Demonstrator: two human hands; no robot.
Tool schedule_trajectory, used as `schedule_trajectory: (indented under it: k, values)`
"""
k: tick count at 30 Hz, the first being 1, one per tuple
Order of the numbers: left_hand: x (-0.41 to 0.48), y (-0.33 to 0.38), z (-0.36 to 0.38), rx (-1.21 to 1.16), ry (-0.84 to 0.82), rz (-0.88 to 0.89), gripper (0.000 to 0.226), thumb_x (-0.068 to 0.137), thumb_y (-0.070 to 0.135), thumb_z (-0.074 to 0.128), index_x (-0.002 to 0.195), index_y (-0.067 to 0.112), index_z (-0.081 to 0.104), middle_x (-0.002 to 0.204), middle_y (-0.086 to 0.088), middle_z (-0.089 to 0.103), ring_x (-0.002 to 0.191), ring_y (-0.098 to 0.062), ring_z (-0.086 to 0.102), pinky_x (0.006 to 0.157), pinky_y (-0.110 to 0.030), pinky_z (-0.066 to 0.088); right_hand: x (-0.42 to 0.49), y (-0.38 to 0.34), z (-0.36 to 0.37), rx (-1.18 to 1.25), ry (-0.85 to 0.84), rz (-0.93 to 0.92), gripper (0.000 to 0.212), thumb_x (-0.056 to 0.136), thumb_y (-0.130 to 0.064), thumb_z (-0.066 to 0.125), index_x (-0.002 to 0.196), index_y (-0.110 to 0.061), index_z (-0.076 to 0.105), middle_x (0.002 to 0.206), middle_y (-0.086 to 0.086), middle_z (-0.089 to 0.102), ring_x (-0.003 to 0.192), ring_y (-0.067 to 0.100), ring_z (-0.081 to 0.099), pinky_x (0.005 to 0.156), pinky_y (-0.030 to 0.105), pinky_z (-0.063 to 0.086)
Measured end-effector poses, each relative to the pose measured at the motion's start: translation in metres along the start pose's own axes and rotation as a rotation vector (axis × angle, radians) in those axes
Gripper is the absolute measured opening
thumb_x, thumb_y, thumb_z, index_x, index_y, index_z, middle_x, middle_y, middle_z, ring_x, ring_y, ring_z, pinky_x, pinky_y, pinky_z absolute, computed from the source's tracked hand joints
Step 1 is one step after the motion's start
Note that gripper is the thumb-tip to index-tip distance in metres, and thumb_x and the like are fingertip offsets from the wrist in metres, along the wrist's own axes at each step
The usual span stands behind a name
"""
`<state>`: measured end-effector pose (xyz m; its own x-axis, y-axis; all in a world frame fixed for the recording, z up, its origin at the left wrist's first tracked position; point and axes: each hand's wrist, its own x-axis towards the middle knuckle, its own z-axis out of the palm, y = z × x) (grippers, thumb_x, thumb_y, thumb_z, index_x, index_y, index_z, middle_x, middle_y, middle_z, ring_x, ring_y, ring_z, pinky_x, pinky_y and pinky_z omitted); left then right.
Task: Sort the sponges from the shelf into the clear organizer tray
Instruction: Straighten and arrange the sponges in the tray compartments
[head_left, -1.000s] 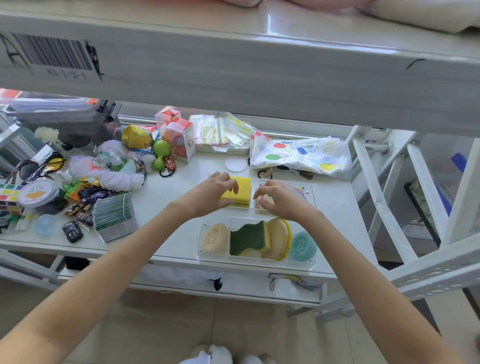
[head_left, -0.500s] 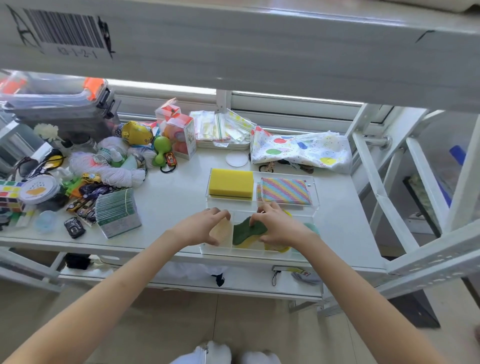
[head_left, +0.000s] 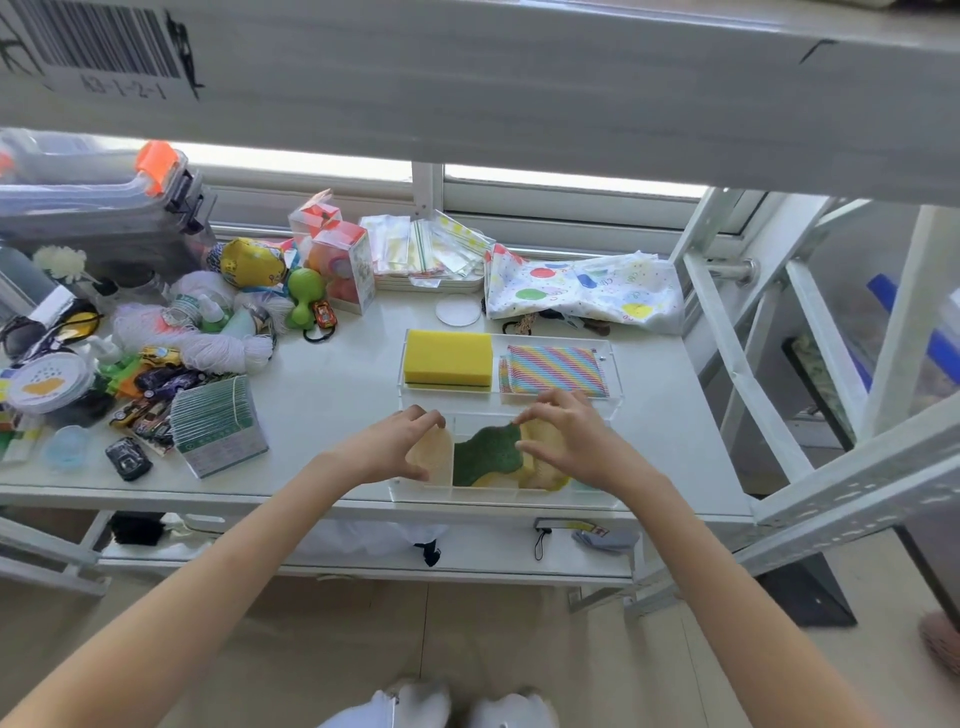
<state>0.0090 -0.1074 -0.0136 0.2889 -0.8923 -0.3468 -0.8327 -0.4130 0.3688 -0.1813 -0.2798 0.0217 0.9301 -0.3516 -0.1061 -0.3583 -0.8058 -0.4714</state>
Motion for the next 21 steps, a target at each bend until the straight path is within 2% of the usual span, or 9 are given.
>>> schedule_trajectory:
  k: [3,7,12,16,18,21]
  values:
    - [0.002,0.007,-0.002,0.016,0.040,0.024,0.064,0.083,0.029,0.071,0.137,0.020,0.037,0.142,-0.004,0.040,0.127,-0.023,0.044,0.107,-0.035,0.041,-0.011,0.021,-0.011,-0.034,0.004,0.114,0.033,0.088,-0.027,0.064,0.119,-0.020,0.059,0.125,0.008,0.048,0.118,0.024,0.045,0.106,0.040,0.039]
    - [0.010,0.032,-0.001,0.011,0.095,0.088,0.059,0.085,0.035,0.066,0.136,0.020,0.040,0.142,-0.003,0.040,0.126,-0.021,0.045,0.107,-0.036,0.042,-0.011,0.024,-0.007,0.068,-0.037,0.212,0.031,0.090,-0.018,0.062,0.120,-0.016,0.055,0.121,0.010,0.048,0.091,0.026,0.061,0.094,0.040,0.050]
    - [0.019,0.055,0.012,0.036,0.110,0.134,0.055,0.088,0.040,0.060,0.135,0.021,0.039,0.135,-0.002,0.044,0.121,-0.021,0.049,0.099,-0.039,0.049,-0.006,0.024,0.001,0.058,-0.001,0.239,0.030,0.088,-0.014,0.064,0.117,-0.011,0.055,0.119,0.013,0.050,0.091,0.025,0.057,0.094,0.038,0.049]
    - [0.021,0.061,0.018,0.050,0.165,0.133,0.051,0.090,0.036,0.060,0.133,0.020,0.038,0.133,-0.003,0.045,0.116,-0.022,0.053,0.092,-0.033,0.050,-0.009,0.029,0.002,0.043,-0.025,0.239,0.031,0.088,-0.013,0.063,0.117,-0.011,0.054,0.120,0.012,0.051,0.086,0.022,0.053,0.094,0.037,0.047]
    - [0.022,0.060,0.019,0.032,0.166,0.133,0.051,0.089,0.035,0.061,0.132,0.020,0.039,0.132,-0.003,0.045,0.115,-0.022,0.053,0.092,-0.033,0.051,-0.012,0.032,-0.007,0.103,-0.032,0.220,0.033,0.087,-0.016,0.066,0.117,-0.014,0.055,0.115,0.007,0.053,0.087,0.022,0.060,0.092,0.038,0.052]
    - [0.022,0.055,0.021,0.008,0.140,0.126,0.050,0.089,0.033,0.062,0.131,0.020,0.039,0.130,-0.003,0.045,0.112,-0.023,0.055,0.093,-0.037,0.052,-0.019,0.045,-0.024,0.181,0.029,0.233,0.034,0.087,-0.021,0.067,0.119,-0.016,0.056,0.108,0.004,0.057,0.092,0.020,0.063,0.087,0.034,0.053]
